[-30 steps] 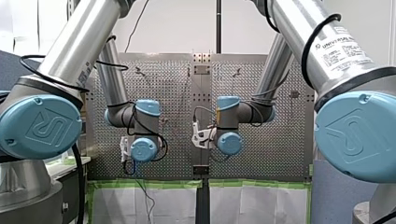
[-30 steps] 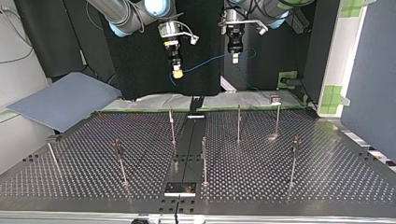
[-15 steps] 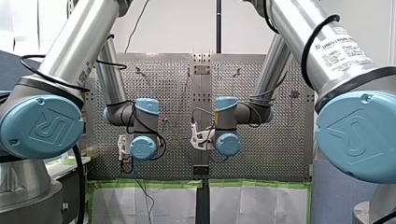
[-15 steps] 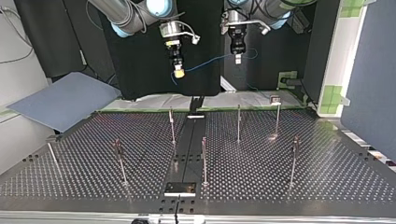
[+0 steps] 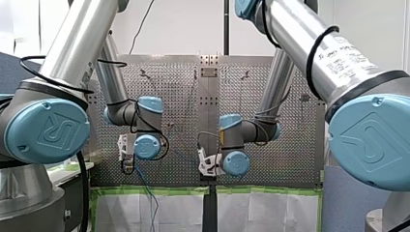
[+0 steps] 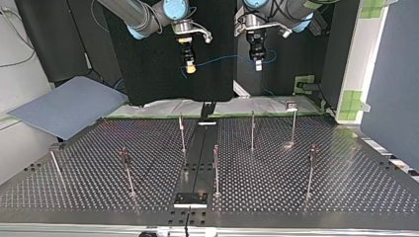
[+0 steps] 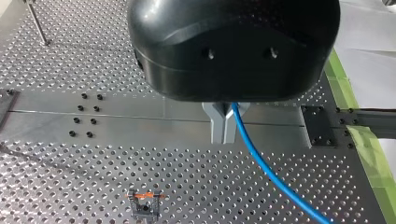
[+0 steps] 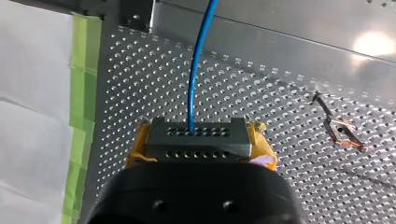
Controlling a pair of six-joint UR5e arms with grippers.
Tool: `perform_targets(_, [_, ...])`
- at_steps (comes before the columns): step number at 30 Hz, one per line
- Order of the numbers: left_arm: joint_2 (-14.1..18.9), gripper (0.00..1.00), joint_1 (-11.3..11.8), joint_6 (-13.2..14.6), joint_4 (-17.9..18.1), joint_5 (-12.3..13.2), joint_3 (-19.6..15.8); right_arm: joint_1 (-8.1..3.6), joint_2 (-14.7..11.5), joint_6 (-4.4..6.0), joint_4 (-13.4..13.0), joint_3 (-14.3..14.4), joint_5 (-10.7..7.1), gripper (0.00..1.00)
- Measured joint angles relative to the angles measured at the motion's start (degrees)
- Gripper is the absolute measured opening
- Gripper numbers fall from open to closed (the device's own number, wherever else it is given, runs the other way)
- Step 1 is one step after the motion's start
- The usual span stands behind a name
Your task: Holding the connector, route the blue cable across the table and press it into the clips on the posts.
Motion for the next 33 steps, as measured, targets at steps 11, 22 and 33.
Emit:
perform_targets(11, [-0.69, 0.00, -0.36, 1.04, 0.82, -1.05, 0.15, 0.72, -0.85, 0.05, 1.06, -1.02, -0.05, 0.00])
perform_targets(22, [3.79, 0.00, 0.37, 1.35, -1.66, -6.40, 0.71, 1.50, -6.78, 5.13, 4.66, -4.85, -3.60, 0.00])
perform_targets(33, [9.72, 0.00, 1.67, 1.26, -7.54, -12.27, 3.92, 0.92, -12.31, 7.08, 10.03, -10.31, -8.98, 0.00])
